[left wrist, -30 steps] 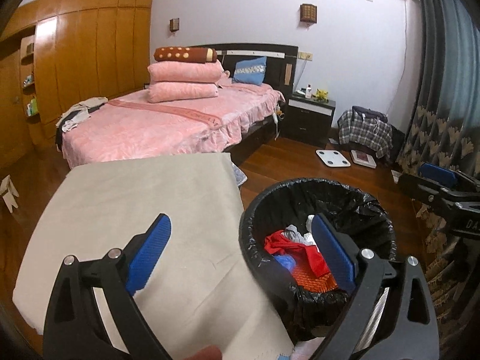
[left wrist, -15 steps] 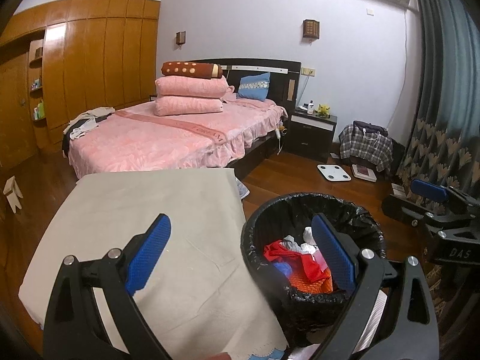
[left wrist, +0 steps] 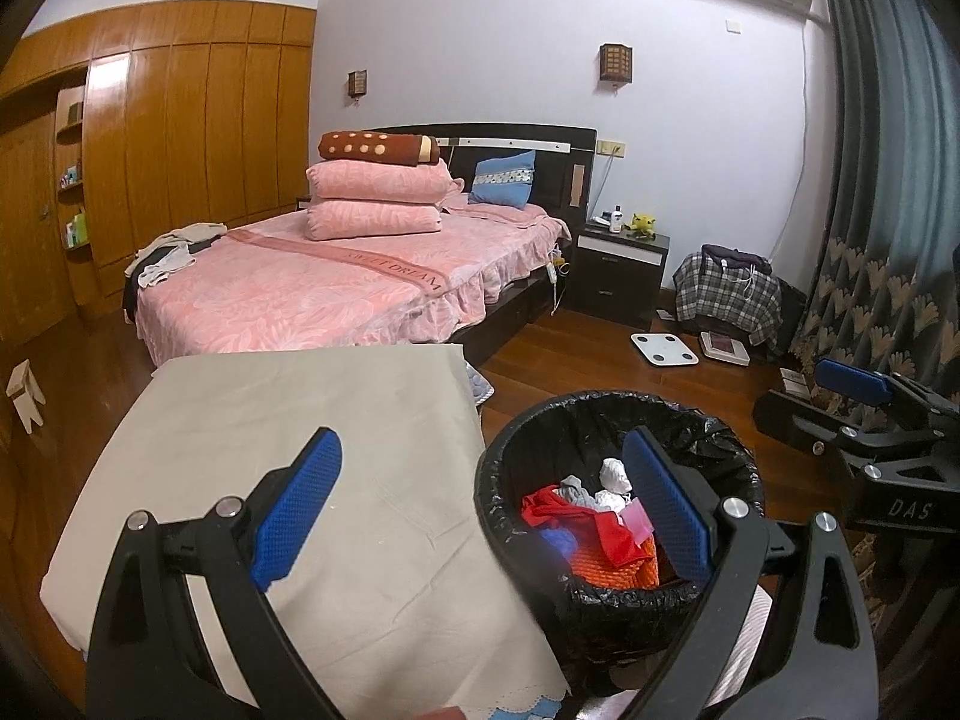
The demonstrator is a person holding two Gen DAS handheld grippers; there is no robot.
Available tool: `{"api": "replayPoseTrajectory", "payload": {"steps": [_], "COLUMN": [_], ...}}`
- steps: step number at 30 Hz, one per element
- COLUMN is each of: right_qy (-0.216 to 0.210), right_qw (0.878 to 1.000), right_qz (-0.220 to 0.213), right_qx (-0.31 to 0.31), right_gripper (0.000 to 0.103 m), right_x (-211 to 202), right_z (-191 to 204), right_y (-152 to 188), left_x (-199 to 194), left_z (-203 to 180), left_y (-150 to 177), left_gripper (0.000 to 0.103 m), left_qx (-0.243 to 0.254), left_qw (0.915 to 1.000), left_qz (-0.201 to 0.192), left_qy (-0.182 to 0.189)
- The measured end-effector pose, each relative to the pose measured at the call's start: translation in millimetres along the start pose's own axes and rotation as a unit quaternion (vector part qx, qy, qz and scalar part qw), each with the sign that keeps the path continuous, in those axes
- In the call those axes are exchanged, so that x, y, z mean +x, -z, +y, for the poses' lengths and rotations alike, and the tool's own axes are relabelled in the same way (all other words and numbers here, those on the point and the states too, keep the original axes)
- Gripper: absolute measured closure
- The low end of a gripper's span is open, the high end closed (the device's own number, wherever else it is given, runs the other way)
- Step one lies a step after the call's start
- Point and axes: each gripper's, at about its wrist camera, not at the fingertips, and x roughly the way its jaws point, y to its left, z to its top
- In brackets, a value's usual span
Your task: Collect trash
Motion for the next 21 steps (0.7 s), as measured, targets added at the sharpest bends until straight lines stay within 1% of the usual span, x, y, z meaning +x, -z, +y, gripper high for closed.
{"api": "replayPoseTrajectory", "payload": {"steps": [21], "right_qy": [0.000], "right_qw": [1.000], "right_qz": [0.000], "right_qx": [0.000], "right_gripper": [0.006], "right_x": [-0.7], "right_z": [0.6], "right_y": [0.0], "left_x": [1.9], "left_z": [3.2], "left_y": [-1.0], "left_gripper": [0.011], "left_qx": [-0.001], "left_qw": [1.0000], "left_qz": [0.002], "left_qy": [-0.003]}}
